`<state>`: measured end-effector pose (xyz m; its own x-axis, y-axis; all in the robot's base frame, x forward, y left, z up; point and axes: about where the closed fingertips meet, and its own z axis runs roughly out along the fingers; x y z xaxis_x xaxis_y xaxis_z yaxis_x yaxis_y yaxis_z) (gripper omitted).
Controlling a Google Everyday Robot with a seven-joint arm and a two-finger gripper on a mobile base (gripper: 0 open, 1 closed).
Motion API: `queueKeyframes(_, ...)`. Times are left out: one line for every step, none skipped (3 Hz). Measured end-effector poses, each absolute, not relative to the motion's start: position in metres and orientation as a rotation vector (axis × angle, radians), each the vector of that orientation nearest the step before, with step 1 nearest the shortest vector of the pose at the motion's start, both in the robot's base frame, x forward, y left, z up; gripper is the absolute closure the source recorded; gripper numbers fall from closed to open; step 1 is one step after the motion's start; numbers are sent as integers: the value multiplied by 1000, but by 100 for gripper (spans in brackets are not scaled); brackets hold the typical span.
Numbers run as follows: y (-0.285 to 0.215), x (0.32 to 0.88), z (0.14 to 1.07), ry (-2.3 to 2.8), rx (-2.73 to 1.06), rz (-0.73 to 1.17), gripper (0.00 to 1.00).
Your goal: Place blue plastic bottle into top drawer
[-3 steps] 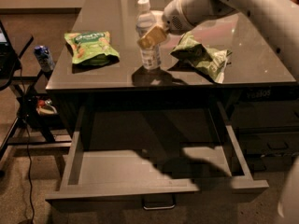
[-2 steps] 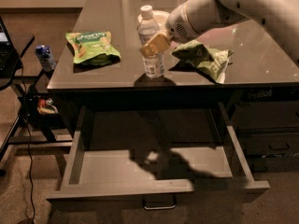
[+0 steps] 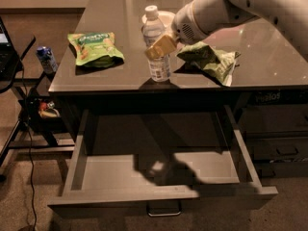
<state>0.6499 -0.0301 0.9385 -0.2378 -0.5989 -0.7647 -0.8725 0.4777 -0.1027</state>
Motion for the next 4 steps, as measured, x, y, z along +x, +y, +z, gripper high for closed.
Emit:
queueKeyframes(-45, 622, 940, 2000, -1171, 428, 100)
queueKeyframes(-64, 588, 936, 2051, -1112, 413, 100)
queueKeyframes(-83, 552, 927, 2099, -1066, 413, 100)
queueKeyframes(-83, 552, 927, 2099, -1066, 413, 100)
